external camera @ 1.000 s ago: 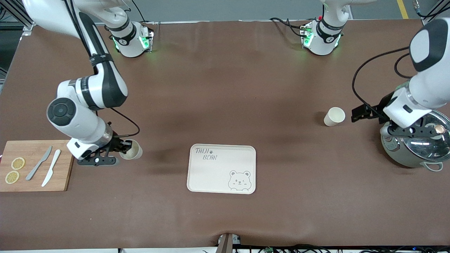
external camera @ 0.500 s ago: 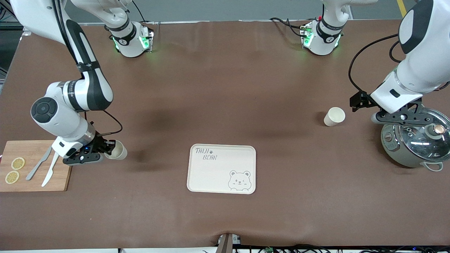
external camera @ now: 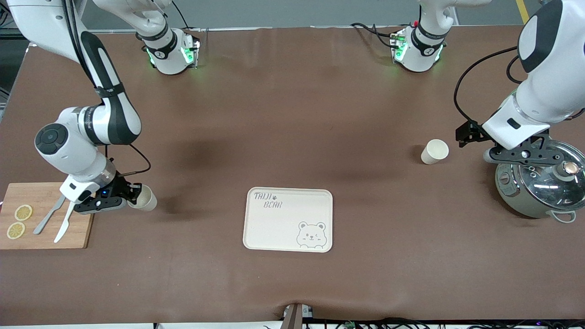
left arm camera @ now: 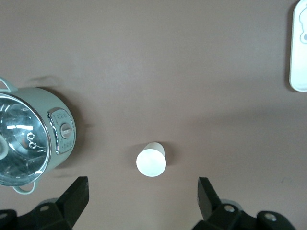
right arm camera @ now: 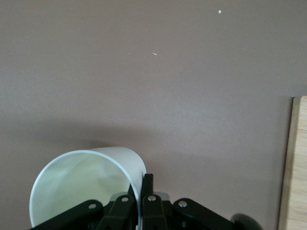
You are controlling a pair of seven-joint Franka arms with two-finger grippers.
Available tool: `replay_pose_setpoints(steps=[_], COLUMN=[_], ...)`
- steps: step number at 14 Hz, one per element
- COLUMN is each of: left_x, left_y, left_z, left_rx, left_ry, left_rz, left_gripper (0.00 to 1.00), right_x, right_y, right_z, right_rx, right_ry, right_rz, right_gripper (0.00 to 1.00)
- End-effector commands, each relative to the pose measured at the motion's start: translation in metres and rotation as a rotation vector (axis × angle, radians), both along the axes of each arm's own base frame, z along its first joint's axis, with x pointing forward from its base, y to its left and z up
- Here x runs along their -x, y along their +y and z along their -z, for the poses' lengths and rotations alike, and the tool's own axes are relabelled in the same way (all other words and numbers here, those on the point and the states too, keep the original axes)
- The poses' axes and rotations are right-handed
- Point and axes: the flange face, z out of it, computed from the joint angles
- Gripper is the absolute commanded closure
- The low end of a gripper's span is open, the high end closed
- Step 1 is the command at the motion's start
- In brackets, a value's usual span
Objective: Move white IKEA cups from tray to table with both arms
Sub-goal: 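Lower the cup beside the cutting board with the right gripper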
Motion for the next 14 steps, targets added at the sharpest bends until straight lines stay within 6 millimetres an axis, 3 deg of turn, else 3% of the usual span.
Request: replay_pose_setpoints(steps=[1,6,14], left_x=[-0.011,-0.015,-0.016], left_y=[-0.004,-0.004,-0.004], left_z=[-0.021,-0.047,-0.054], left_rx=[0.043,0.094,0.097], left_ry=[-0.045,-0.084,-0.093], left_rz=[-0.035,-0.091,-0.099], left_gripper=[0.0,0.0,0.0], right_x=[0.002,-0.001,-0.005], right_y=[-0.001,-0.001,0.0], right_z=[0.016,0.04,0.07], right_rx=[-0.011,-0.012,-0.014], right_ry=[-0.022,-0.05,-0.096], right_rz=[-0.008,-0.007,-0.008], right_gripper=[1.0,1.0,1.0])
